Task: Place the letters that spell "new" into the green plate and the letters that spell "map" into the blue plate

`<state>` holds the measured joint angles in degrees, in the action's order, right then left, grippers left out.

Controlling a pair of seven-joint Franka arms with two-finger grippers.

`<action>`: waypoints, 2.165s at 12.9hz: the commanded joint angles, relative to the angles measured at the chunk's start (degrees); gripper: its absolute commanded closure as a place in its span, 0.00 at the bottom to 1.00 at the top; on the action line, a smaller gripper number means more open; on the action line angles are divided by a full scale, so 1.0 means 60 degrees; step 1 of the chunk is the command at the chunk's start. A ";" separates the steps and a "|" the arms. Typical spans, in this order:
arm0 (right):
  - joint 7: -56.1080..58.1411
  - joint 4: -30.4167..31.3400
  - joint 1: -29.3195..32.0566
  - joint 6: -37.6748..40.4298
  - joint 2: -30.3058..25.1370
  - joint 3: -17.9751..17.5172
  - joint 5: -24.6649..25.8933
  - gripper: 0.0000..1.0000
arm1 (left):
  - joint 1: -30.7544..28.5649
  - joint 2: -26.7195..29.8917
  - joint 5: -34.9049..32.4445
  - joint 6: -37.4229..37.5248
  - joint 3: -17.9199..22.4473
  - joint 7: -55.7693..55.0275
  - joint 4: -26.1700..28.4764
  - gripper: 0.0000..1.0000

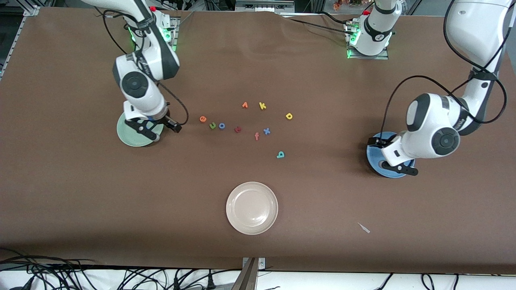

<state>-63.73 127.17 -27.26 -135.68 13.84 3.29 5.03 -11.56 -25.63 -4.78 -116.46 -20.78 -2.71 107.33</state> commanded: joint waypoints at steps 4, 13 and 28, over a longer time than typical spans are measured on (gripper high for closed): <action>-0.5864 -0.1126 -0.0978 0.0071 0.1120 -0.0328 -0.0048 0.16 | -0.0036 0.1019 0.0225 -0.1837 -0.2055 -0.3719 0.1985 0.00; -0.8932 -0.1141 -0.1622 -0.1511 0.2247 -0.0504 -0.1660 0.23 | 0.1837 -0.0031 -0.2668 -0.4672 -0.2894 -1.0145 0.3179 0.00; -0.8831 -0.1126 -0.1623 -0.1570 0.2380 -0.0285 -0.1352 0.52 | 0.2806 -0.1792 -0.4053 -0.3456 -0.2893 -1.2365 0.1712 0.24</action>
<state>-116.30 121.25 -36.74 -144.96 27.55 0.72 -3.87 4.42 -35.87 -27.95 -138.41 -38.21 -74.61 118.71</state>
